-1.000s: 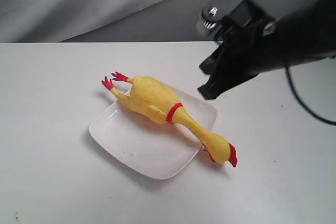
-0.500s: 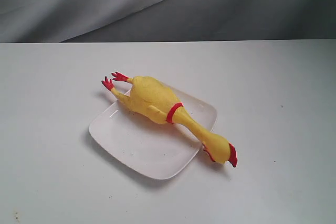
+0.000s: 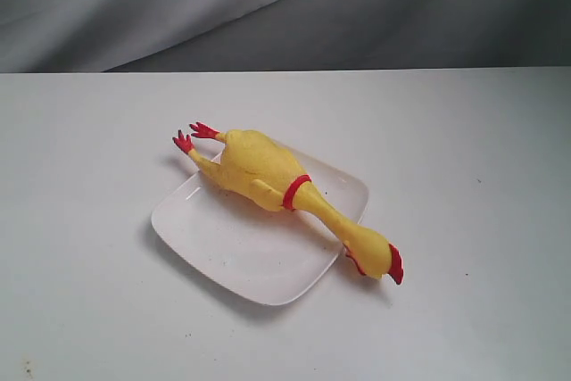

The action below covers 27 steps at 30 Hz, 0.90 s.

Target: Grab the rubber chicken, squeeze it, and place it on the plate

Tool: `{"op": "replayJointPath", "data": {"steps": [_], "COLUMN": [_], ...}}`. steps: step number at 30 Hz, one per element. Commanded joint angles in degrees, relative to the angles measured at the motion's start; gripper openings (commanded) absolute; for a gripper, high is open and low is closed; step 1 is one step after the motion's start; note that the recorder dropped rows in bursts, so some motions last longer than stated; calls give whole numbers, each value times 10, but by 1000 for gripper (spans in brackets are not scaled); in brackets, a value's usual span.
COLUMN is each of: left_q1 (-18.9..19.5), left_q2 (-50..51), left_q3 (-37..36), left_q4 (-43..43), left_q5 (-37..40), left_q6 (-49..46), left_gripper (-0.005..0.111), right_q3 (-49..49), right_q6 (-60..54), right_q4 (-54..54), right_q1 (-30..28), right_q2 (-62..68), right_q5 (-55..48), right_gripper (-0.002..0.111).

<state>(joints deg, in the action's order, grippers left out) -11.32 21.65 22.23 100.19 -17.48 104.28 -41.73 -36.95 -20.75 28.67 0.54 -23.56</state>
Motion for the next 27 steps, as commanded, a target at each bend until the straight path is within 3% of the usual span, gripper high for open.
{"op": "replayJointPath", "data": {"steps": [1, 15, 20, 27], "left_q1": [0, 0, 0, 0], "left_q2": [-3, -2, -2, -2], "left_q3": [-2, -2, -2, -2], "left_q4": [-2, -2, -2, -2], "left_q5": [-2, -2, -2, -3], "left_q6": [6, 4, 4, 4], "left_gripper": [0, 0, 0, 0], "right_q3": [0, 0, 0, 0], "right_q6": [-2, 1, 28, 214], "right_q4": [0, -33, -87, 74], "right_q1": [-1, -6, -80, -196], "right_q2": [-5, -5, -5, -5], "right_q5": [10, 45, 70, 12], "right_gripper": [0, 0, 0, 0]}}
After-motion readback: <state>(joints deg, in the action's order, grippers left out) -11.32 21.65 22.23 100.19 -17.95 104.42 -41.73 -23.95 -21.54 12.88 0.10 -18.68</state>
